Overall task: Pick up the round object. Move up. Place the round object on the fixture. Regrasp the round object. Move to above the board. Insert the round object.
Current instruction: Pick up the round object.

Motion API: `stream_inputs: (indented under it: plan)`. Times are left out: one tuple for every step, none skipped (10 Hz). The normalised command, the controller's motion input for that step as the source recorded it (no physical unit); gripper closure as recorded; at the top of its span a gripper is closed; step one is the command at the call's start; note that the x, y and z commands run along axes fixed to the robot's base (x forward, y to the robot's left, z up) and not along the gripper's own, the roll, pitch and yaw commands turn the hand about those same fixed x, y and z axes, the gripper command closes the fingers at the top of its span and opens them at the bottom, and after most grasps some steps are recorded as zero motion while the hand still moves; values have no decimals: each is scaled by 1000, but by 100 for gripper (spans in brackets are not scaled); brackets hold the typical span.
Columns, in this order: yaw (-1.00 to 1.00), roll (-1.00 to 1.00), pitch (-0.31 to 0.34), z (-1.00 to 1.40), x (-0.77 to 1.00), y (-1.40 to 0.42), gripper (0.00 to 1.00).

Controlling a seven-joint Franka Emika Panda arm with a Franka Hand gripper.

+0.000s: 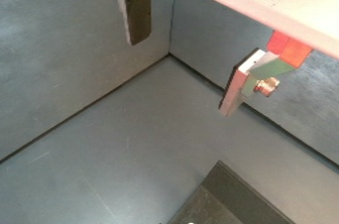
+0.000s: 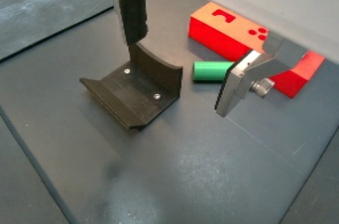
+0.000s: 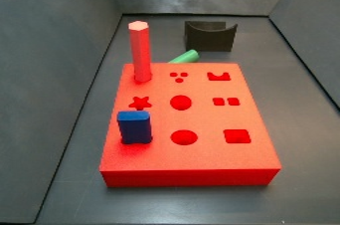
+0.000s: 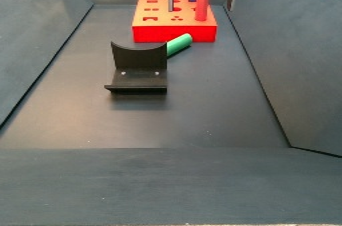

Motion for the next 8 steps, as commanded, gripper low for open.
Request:
stream_inputs:
  plan:
    - [-629, -20, -104, -263, 174, -374, 0]
    - [-917, -57, -110, -200, 0, -191, 0]
    - [-980, -66, -76, -234, 0, -89, 0]
    - [-1000, -53, -90, -423, 0, -23, 0]
    - [-974, -66, -136, -589, -31, -26, 0]
    - [-900, -80, -131, -577, 0, -43, 0]
    - [-646, -60, -139, -623, 80, -237, 0]
    - [-526, -46, -121, -669, 189, -306, 0]
